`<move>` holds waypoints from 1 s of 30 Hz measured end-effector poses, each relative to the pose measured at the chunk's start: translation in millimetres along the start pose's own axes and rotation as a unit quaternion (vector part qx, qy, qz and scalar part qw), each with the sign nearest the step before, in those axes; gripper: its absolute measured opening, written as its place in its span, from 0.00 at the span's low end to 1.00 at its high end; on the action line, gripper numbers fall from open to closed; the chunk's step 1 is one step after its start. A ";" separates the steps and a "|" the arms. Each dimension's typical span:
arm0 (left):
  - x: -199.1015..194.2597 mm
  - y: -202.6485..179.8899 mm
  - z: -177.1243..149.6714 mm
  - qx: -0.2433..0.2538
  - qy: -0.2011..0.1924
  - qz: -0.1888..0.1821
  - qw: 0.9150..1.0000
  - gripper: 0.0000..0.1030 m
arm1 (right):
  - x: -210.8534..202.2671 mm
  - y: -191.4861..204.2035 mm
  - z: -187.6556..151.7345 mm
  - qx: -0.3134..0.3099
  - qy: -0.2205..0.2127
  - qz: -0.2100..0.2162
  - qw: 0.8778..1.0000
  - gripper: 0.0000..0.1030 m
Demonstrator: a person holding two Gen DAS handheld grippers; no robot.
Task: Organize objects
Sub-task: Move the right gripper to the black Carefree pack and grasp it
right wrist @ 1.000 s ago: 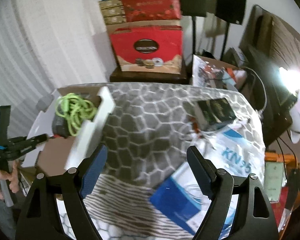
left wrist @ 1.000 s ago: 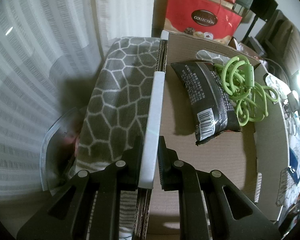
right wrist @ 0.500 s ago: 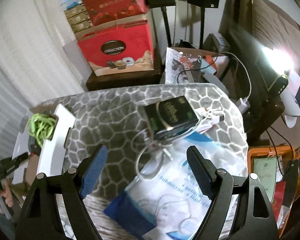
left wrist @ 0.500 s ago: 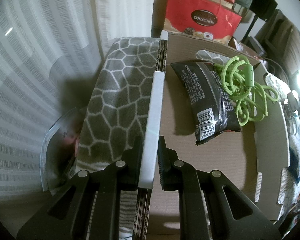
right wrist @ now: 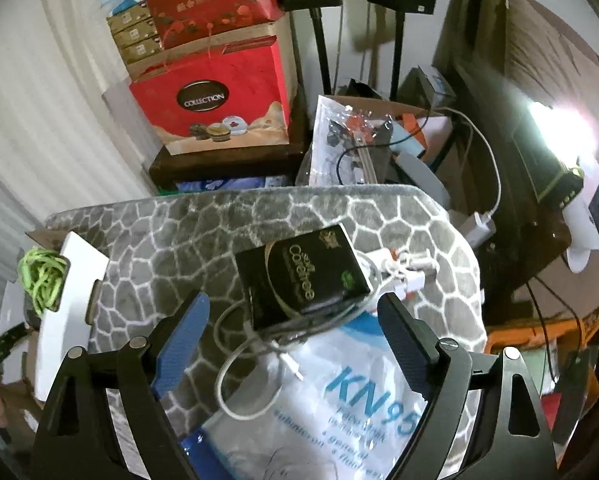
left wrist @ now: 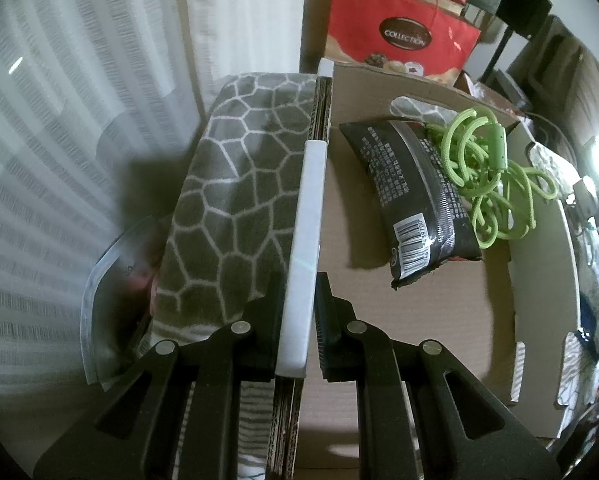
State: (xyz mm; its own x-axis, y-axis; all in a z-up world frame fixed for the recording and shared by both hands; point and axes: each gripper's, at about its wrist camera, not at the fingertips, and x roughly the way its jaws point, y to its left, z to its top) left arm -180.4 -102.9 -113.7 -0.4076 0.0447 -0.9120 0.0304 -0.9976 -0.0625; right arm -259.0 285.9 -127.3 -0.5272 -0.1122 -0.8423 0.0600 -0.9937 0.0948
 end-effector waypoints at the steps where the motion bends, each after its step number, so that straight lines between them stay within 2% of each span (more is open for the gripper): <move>1: 0.1 -0.1 0.1 0.000 0.000 0.000 1.000 0.13 | 3.6 0.2 1.2 -0.004 0.001 0.000 1.000 0.86; 7: 0.4 -1.1 0.8 0.003 0.003 -0.001 1.000 0.13 | 18.8 5.8 4.2 -0.027 0.000 -0.002 1.000 0.87; 10: 0.6 -0.3 0.9 0.002 0.004 -0.005 1.000 0.13 | 24.5 6.2 5.2 -0.033 -0.001 -0.007 0.999 0.92; 18: -0.3 0.7 0.9 0.001 0.005 -0.011 1.000 0.12 | 28.8 1.1 9.1 -0.029 0.004 -0.009 1.000 0.93; 21: -0.6 0.5 0.8 0.001 0.005 -0.011 1.000 0.12 | 31.6 -2.5 12.0 -0.029 0.014 -0.009 0.999 0.97; 25: -0.6 0.4 0.7 0.000 0.005 -0.012 1.000 0.12 | 40.5 -5.2 13.8 -0.035 0.028 -0.020 0.999 0.97; 28: -0.7 0.4 0.2 -0.002 0.006 -0.014 1.000 0.12 | 46.1 -5.5 12.0 -0.034 0.037 -0.011 0.999 0.97; 29: -0.7 0.2 0.0 -0.002 0.006 -0.015 1.000 0.12 | 46.6 -5.3 11.4 -0.031 0.037 -0.008 0.999 0.96; 30: -0.7 0.1 -0.1 -0.002 0.006 -0.015 1.000 0.12 | 46.1 -5.5 10.9 -0.029 0.036 -0.007 0.999 0.90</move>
State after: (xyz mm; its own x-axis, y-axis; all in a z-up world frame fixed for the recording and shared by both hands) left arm -179.9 -103.0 -113.1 -0.3976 0.0761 -0.9144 0.0214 -0.9955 -0.0921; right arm -292.8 286.2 -160.9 -0.4658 -0.0964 -0.8796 0.1039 -0.9931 0.0538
